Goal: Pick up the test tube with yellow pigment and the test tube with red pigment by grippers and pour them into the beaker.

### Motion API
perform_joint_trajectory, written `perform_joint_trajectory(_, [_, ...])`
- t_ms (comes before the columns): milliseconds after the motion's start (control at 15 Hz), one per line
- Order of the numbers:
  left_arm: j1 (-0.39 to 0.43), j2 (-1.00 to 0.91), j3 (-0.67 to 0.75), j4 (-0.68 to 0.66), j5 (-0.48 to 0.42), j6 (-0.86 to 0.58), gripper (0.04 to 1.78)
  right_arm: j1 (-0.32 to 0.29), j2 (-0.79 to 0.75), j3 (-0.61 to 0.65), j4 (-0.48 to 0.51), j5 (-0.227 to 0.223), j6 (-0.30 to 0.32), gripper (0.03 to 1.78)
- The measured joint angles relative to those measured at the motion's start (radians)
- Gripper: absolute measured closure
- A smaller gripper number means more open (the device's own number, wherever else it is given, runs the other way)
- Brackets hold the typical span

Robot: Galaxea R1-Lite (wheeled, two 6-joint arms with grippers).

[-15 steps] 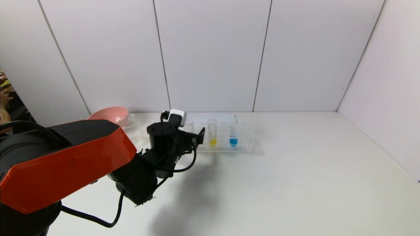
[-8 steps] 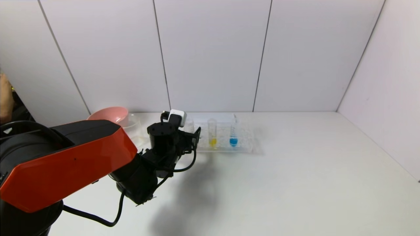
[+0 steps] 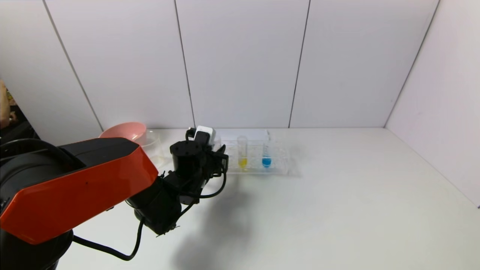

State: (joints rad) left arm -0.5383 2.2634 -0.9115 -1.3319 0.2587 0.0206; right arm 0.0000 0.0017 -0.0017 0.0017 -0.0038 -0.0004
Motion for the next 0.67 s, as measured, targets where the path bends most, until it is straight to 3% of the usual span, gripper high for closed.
perform_joint_trajectory(667, [0.0, -0.013, -0.005, -0.005, 0.002, 0.015, 1.36, 0.0, 0.0, 0.0, 0.0, 0.0, 0.0, 0.11])
